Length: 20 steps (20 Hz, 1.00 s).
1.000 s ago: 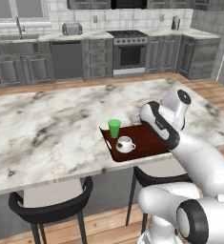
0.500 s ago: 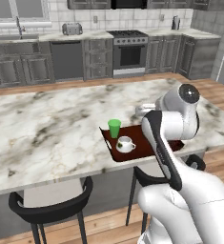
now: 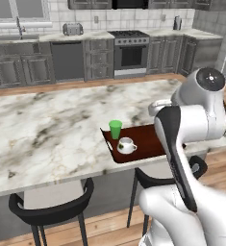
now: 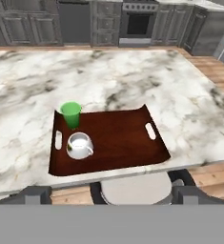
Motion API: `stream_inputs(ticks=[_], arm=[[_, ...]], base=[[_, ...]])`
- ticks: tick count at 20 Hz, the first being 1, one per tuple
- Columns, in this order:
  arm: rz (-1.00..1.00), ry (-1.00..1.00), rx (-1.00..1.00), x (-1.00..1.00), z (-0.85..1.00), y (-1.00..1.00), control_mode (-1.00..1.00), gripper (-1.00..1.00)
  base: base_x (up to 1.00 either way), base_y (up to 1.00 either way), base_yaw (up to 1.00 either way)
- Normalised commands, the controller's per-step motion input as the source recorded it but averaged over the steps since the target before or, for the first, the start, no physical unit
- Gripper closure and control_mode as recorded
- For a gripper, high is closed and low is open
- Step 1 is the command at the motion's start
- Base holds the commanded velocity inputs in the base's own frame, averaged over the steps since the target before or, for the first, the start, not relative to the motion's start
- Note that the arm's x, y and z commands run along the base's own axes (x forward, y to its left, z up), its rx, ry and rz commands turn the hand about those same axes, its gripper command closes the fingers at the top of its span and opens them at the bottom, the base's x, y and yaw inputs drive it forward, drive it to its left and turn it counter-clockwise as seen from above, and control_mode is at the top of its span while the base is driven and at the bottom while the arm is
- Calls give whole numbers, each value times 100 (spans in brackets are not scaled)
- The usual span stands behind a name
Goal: There is a tray on the dining counter. Grab the cup, mug, and pitcher and place them on the tray. The pitcher may be placed next to the tray if it cannot fit the tray.
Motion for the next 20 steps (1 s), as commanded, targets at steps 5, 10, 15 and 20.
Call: stream_inputs(ticks=[5, 10, 15, 20], arm=[[0, 4, -3, -90, 9, -37, -100, -100], [0, 0, 0, -62, 0, -21, -100, -100], [0, 1, 0, -11, 17, 5, -100, -100], [0, 5, 2, 0, 16, 4, -100, -100]], base=[[0, 0, 0], [0, 0, 0], [0, 0, 0], [0, 0, 0]])
